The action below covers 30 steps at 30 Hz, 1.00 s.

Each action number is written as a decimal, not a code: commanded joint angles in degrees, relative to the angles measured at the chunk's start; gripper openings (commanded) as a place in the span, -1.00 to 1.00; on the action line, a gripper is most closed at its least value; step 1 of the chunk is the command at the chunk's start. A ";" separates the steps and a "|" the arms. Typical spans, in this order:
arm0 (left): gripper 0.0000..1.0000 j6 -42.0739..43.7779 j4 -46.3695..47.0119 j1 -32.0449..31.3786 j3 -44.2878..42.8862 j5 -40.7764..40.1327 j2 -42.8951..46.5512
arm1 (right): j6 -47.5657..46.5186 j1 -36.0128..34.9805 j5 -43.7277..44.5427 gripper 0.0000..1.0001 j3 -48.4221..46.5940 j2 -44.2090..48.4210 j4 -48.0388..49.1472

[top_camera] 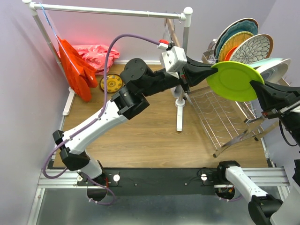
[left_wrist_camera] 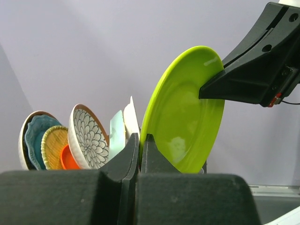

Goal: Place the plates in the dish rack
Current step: Pass the plate from the right arm to the left

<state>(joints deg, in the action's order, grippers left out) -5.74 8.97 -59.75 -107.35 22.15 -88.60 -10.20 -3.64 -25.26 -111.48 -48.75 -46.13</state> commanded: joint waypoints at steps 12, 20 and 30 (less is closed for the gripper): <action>-1.00 -3.75 -3.00 -3.18 -8.84 6.59 -7.64 | -0.35 0.39 26.64 0.39 2.94 1.29 8.16; -1.00 -6.22 -0.18 -4.76 -9.28 -0.34 -8.96 | -2.55 0.39 28.77 0.62 -0.22 1.03 11.58; -1.00 -2.97 -4.31 -12.85 -17.02 -18.36 -14.93 | -1.41 0.21 40.42 0.75 -7.95 -2.31 25.28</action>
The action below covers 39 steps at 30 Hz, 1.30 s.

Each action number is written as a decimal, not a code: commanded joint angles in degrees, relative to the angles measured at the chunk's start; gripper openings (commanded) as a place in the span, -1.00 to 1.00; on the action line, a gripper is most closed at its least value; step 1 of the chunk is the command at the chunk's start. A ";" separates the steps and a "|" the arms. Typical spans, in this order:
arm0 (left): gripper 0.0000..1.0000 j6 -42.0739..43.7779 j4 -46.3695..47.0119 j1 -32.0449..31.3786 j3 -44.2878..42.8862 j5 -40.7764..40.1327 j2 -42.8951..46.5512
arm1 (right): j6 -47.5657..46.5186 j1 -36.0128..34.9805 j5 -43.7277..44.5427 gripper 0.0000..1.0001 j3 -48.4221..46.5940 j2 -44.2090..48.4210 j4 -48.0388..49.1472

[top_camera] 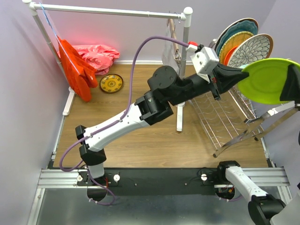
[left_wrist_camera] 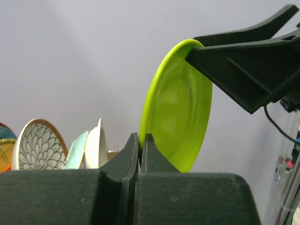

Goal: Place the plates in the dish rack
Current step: Pass the plate from the right arm to the left, then insert the plate into the dish rack

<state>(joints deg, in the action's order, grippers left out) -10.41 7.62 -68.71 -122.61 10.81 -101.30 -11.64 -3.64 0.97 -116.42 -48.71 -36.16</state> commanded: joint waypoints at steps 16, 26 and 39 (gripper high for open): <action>-1.00 4.08 -0.06 -7.58 -12.48 -24.25 -14.54 | 2.41 0.30 20.12 0.81 -2.76 -5.87 22.71; -1.00 7.51 2.14 -7.49 -16.78 -32.86 -17.97 | 5.66 0.30 13.01 0.81 9.71 -1.04 22.80; -1.00 19.36 8.28 -8.37 -18.54 -42.09 -24.56 | 7.95 0.21 11.33 0.82 14.47 0.99 22.80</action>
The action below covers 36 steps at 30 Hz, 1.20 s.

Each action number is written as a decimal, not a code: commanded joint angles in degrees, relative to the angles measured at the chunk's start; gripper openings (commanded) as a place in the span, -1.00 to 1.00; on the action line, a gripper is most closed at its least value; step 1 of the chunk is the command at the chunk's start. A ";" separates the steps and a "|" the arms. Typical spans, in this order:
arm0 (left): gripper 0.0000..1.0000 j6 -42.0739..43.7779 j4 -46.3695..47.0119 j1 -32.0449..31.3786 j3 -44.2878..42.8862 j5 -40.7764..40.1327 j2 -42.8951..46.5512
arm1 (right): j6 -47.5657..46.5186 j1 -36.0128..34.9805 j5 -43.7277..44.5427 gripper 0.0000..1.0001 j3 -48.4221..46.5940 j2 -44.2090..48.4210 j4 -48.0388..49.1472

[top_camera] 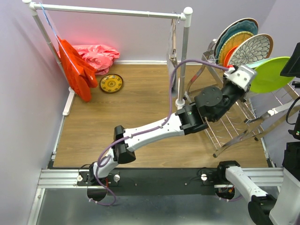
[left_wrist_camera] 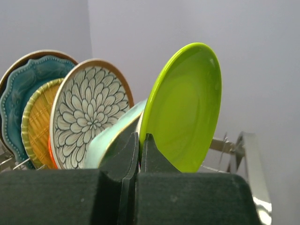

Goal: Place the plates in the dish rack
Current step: Insert the plate into the dish rack

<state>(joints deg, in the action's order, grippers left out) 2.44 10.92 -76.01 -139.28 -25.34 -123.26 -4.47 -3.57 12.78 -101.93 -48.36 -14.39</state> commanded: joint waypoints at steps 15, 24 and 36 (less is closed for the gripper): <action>-1.00 22.43 14.66 -4.06 -1.43 -13.59 -6.99 | 0.08 -0.47 5.15 0.83 -1.08 -0.25 0.95; -1.00 23.84 16.42 -5.64 3.05 -13.59 -5.94 | 0.34 -0.38 5.68 0.83 -0.73 -0.51 0.95; -1.00 29.72 18.79 -6.17 3.41 -14.03 -8.22 | 0.16 -0.38 6.47 0.83 -0.20 -0.16 0.95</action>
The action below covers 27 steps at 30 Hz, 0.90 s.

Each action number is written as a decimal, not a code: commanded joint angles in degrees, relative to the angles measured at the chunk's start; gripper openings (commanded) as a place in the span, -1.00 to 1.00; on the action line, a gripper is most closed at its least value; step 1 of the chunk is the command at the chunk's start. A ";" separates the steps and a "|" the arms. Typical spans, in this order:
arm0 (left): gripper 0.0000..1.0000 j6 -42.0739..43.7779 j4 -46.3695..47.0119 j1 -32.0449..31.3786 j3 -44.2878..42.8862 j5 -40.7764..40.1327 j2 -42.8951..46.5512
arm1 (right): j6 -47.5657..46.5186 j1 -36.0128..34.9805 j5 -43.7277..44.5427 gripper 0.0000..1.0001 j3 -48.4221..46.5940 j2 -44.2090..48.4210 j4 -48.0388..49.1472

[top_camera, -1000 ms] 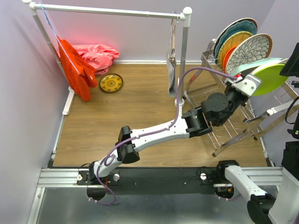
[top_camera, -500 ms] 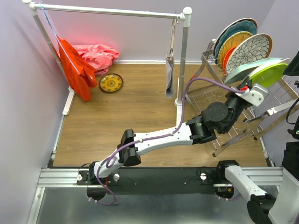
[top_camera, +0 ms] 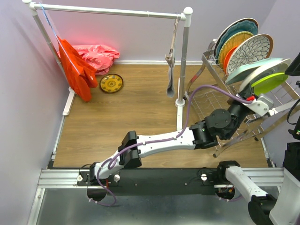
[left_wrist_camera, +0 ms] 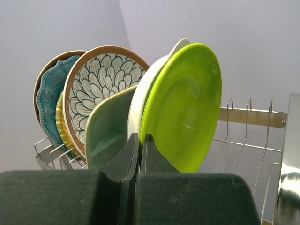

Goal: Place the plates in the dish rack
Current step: Insert the plate into the dish rack

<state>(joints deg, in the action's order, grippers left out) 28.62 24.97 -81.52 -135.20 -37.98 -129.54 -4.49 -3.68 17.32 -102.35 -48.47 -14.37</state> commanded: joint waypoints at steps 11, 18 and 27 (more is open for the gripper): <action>-1.00 4.69 4.47 -0.66 0.90 0.10 -2.92 | 0.01 -0.36 2.81 0.83 0.39 0.04 1.01; -1.00 6.53 4.56 -0.66 0.37 -0.34 -3.88 | 0.01 -0.36 3.07 0.83 0.57 0.04 1.01; -0.75 9.17 5.61 -0.66 0.81 -1.14 -4.59 | 0.10 -0.27 3.33 0.83 0.39 -0.13 1.01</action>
<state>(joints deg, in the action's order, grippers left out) 36.32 29.04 -81.67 -134.74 -38.02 -132.81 -4.49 -3.68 18.85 -102.04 -48.47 -14.37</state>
